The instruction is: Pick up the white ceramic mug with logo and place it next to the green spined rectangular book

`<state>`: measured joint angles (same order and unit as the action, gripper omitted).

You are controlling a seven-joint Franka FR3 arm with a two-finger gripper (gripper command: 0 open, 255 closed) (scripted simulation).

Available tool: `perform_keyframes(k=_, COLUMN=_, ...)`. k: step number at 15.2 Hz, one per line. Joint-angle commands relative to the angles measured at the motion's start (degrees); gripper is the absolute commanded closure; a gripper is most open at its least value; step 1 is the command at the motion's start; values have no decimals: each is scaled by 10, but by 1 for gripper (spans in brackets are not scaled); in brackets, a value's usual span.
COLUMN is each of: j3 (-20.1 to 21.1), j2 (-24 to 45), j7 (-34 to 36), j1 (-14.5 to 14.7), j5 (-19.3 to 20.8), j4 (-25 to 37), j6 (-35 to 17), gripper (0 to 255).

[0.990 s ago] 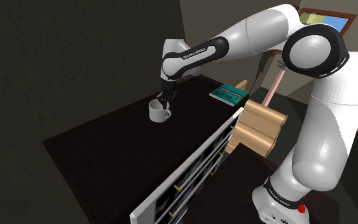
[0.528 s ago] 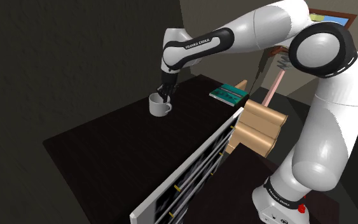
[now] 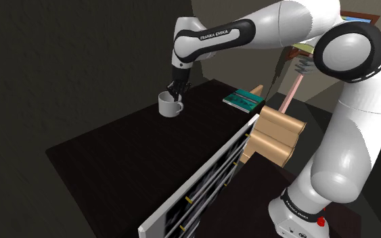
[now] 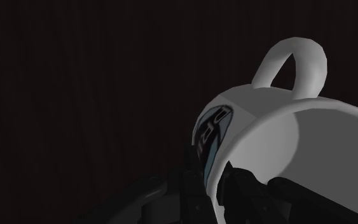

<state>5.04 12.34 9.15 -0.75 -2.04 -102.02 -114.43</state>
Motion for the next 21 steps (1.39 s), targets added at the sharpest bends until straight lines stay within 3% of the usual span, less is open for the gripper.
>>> perform_keyframes(k=1, j3=0, j2=-3, j7=-1, j1=-1, j5=0, j4=13, j6=17, gripper=255)
perform_keyframes(k=9, j3=0, j2=-14, j7=1, j1=-1, j5=0, j4=58, j6=72, gripper=255)
perform_keyframes(k=21, j3=-58, j2=23, j7=-149, j1=-92, j5=-11, j4=112, j6=96, gripper=255)
